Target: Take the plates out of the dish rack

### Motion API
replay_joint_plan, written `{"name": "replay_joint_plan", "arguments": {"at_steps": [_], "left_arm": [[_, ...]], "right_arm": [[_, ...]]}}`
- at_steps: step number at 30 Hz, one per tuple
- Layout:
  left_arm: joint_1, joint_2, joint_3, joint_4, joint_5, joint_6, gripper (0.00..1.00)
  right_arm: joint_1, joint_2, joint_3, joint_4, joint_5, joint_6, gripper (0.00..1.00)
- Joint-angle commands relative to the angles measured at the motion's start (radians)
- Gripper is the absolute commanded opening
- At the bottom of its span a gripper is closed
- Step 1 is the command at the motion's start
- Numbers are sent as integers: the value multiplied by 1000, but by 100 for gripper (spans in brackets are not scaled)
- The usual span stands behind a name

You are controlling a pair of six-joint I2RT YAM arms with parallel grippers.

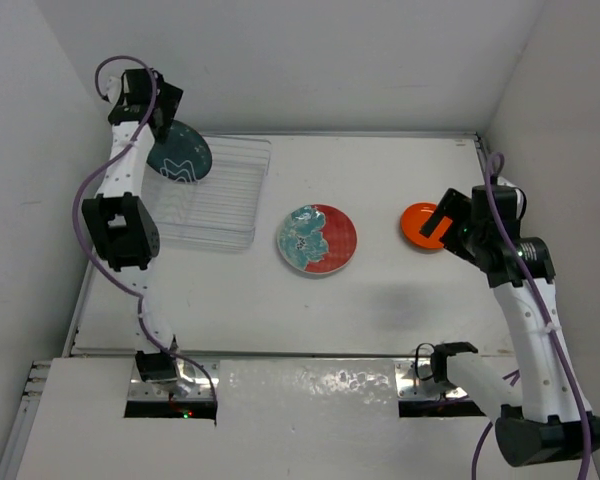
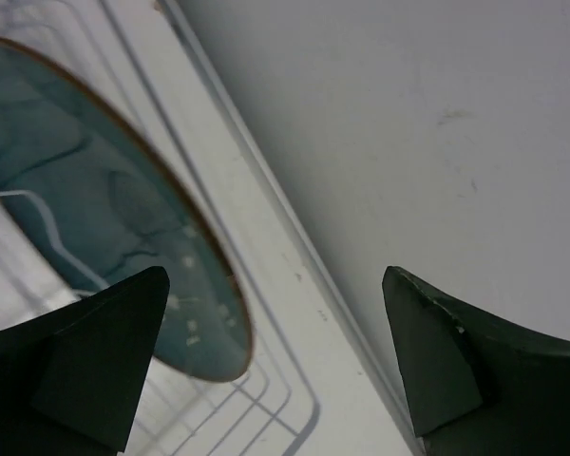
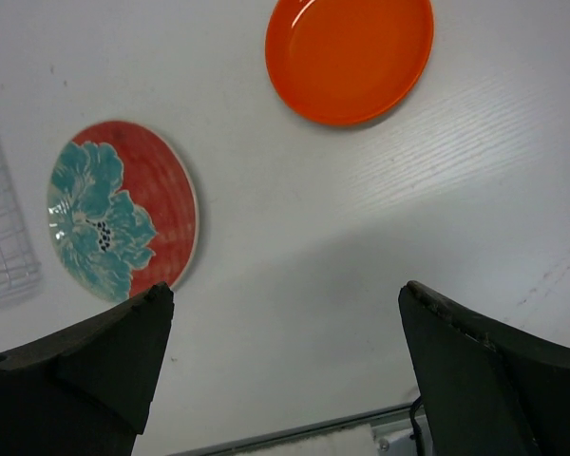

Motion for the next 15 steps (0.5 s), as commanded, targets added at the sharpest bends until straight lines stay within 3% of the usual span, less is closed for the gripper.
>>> {"name": "replay_joint_plan", "arguments": {"at_steps": [1,3,6,9,15], "left_arm": [[-43,71,213,-8,31,-126,92],[-41,81,211,-64,14,-147,90],[-37,49,88,-10,3,-167,80],[-35,79,107,-18,14,-169,46],[-35,59,115,-49,-18,-133,34]], "right_arm": [[0,19,-18,52,-80,-37,99],[1,27,-22,56,-80,-48,99],[0,51,0,58,-76,-66,99],[0,80,32,55,-73,-85,99],[1,113,49,72,-77,-86,99]]}}
